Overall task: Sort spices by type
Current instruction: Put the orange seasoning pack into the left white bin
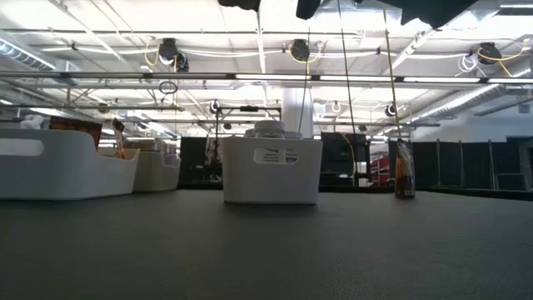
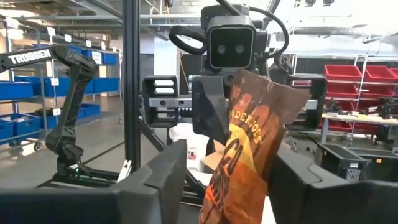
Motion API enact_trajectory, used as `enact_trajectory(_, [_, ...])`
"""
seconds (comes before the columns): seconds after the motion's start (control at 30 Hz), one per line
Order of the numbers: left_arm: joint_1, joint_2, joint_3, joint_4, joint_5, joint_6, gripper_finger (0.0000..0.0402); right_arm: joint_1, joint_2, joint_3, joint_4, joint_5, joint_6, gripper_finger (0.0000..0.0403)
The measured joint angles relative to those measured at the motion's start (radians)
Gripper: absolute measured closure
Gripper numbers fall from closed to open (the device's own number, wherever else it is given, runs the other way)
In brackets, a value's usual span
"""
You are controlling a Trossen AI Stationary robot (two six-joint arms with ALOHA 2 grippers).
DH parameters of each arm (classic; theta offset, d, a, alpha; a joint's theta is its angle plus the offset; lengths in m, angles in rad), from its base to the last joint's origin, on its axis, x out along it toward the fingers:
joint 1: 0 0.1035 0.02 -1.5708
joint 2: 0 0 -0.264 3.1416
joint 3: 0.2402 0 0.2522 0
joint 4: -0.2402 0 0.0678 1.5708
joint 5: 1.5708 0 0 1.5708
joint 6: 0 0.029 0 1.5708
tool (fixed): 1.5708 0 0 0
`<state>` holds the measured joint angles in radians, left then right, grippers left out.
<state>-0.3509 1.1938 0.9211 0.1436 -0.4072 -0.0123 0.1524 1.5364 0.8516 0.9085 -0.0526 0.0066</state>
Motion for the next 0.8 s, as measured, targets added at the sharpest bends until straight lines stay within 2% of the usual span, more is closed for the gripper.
enact_trajectory(0.43, [0.011,0.000,0.000,-0.001,0.001,-0.005,0.0382,-0.005,0.000,0.000,0.000,0.024,-0.023,0.0392])
enact_trajectory(0.8, [0.011,0.000,0.000,-0.005,0.000,-0.005,0.0382,-0.009,0.000,0.000,-0.012,0.060,-0.046,0.0403])
